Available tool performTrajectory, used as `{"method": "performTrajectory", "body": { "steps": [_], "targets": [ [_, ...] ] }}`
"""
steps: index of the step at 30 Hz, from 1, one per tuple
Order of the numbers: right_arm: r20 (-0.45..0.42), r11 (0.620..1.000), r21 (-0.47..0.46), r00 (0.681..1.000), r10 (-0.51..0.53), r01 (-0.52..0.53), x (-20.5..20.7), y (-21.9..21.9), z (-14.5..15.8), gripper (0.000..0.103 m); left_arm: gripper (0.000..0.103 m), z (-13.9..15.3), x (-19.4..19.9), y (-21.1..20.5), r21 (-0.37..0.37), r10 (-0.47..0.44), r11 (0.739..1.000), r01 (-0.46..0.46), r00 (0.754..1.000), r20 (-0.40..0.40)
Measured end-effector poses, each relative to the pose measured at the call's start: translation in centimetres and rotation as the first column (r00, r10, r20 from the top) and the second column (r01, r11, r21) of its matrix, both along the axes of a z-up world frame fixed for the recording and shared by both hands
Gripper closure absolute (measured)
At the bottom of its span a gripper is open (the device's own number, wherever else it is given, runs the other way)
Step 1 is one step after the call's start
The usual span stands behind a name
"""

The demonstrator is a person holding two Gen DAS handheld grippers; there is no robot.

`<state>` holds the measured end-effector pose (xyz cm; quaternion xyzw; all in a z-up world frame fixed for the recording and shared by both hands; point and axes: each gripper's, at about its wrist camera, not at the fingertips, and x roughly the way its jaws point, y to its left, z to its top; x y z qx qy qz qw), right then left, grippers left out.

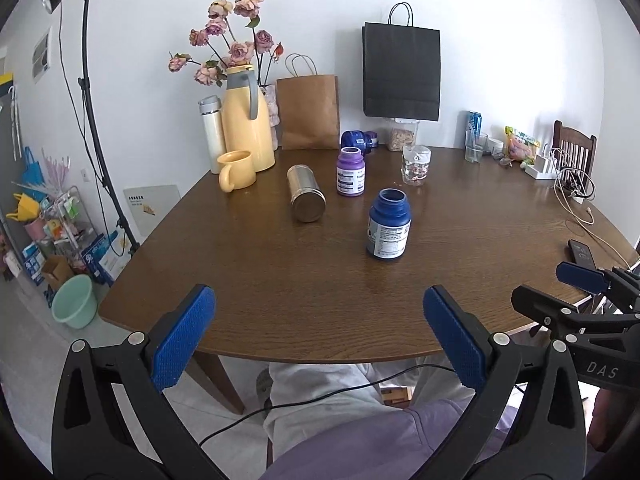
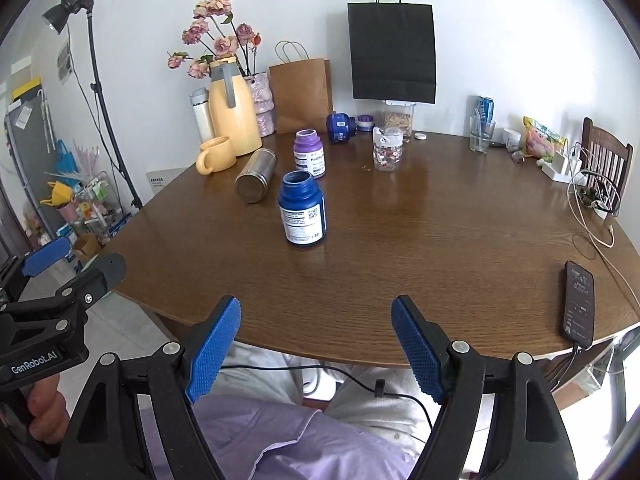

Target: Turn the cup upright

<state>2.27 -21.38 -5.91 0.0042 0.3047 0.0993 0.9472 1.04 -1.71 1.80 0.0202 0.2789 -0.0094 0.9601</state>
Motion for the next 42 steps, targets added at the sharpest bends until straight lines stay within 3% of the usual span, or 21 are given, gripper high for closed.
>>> {"method": "performTrajectory", "body": {
  "steps": [42],
  "targets": [
    [0.017, 1.000, -0.012, 1.000, 0.000, 0.000, -0.16, -0.10, -0.02, 0.022, 0.000, -0.08, 0.14, 0.81, 0.004, 0.006, 1.000, -0.006, 1.000, -0.004]
  ]
}}
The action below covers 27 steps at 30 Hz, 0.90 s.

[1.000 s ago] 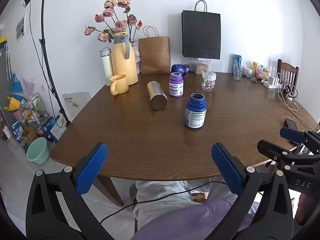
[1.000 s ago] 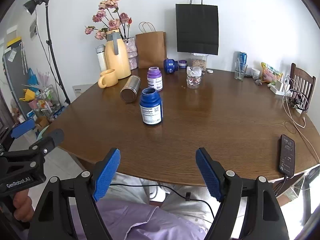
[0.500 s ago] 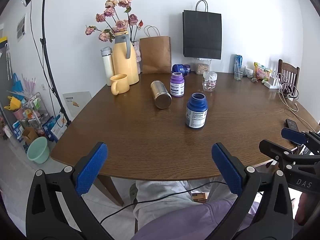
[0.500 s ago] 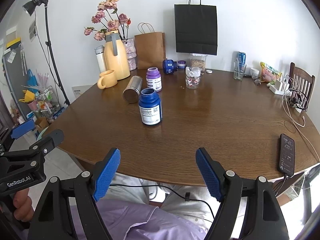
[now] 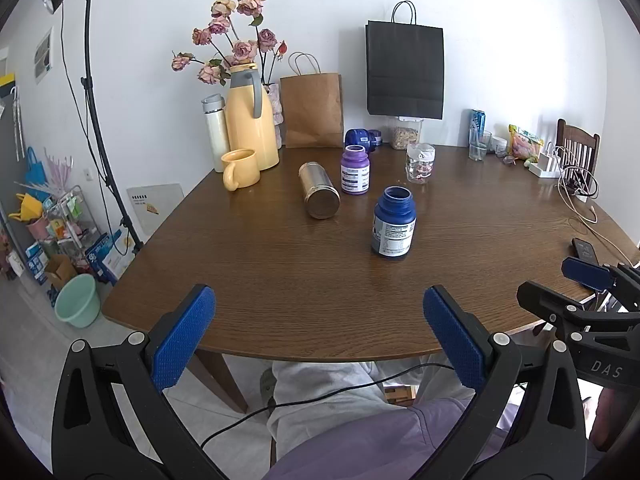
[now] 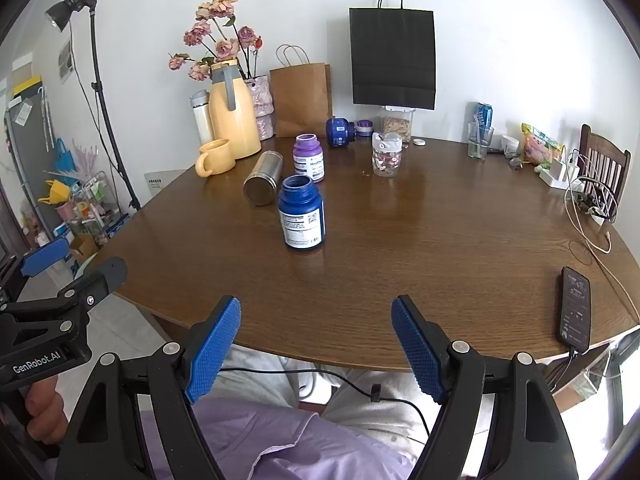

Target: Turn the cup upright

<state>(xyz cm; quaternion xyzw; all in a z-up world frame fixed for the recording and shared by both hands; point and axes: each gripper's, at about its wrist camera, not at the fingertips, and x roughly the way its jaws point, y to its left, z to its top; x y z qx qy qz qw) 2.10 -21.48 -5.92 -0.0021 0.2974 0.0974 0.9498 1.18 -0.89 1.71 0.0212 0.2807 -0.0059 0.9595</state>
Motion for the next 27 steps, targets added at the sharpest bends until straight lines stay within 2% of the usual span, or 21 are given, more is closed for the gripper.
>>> {"method": "performTrajectory", "body": {
  "steps": [27],
  "targets": [
    [-0.004, 1.000, 0.007, 1.000, -0.004, 0.004, -0.02, 0.31, -0.37, 0.022, 0.000, -0.57, 0.16, -0.21, -0.010, 0.005, 1.000, -0.006, 1.000, -0.027]
  ]
}}
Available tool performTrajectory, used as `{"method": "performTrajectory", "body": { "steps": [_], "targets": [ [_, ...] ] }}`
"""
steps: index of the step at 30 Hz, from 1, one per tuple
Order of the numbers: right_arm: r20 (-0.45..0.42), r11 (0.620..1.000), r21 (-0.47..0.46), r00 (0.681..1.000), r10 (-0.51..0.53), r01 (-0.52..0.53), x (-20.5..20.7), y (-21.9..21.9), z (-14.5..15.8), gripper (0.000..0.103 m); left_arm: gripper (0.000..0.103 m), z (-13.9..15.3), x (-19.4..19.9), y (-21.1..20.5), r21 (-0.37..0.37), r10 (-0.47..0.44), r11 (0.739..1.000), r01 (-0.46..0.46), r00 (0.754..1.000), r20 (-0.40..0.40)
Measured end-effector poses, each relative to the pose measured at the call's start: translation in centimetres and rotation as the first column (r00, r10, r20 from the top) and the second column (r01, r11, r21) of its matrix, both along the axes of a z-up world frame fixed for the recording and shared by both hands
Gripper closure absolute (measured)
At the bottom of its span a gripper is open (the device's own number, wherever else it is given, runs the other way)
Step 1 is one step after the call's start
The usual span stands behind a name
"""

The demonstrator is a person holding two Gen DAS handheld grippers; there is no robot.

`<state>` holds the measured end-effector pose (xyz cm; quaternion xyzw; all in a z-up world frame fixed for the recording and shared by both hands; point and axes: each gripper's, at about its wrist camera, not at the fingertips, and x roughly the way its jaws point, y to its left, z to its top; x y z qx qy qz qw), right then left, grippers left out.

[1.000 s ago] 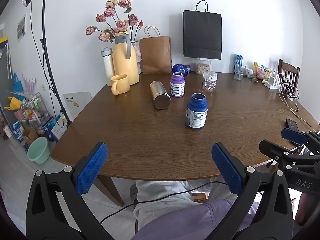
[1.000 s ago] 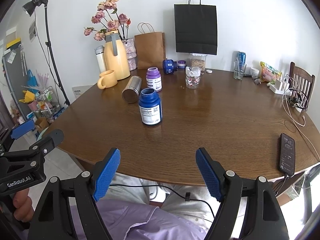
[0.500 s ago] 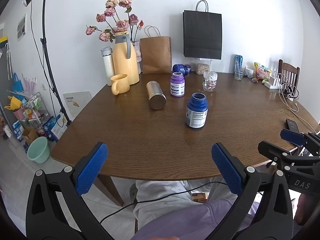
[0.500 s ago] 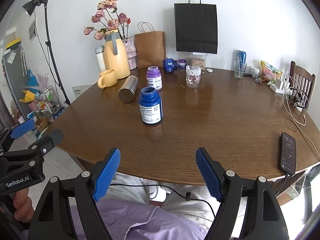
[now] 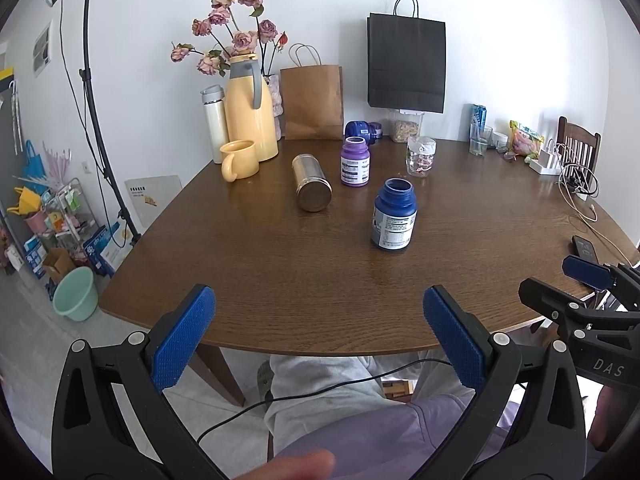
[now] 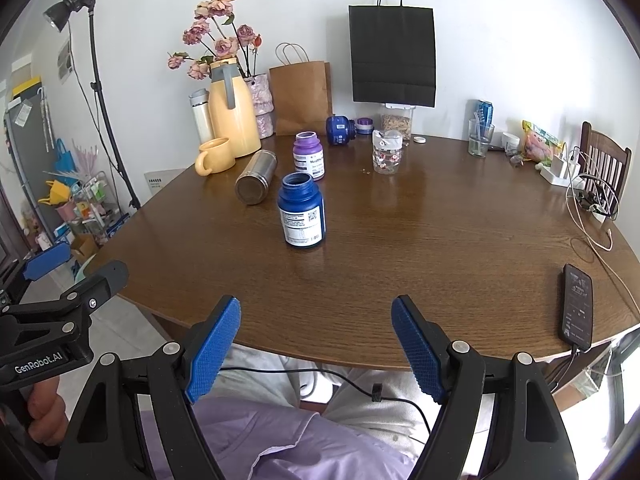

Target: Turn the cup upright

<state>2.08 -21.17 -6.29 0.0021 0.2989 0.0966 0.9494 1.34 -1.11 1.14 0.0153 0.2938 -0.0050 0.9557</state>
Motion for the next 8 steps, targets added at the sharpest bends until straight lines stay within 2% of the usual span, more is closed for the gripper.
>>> {"method": "performTrajectory", "body": {
  "steps": [8],
  "targets": [
    [-0.001, 1.000, 0.001, 1.000, -0.003, 0.003, 0.17, -0.11, 0.06, 0.022, 0.000, -0.12, 0.14, -0.01, 0.000, -0.001, 1.000, 0.001, 1.000, -0.004]
  ]
}}
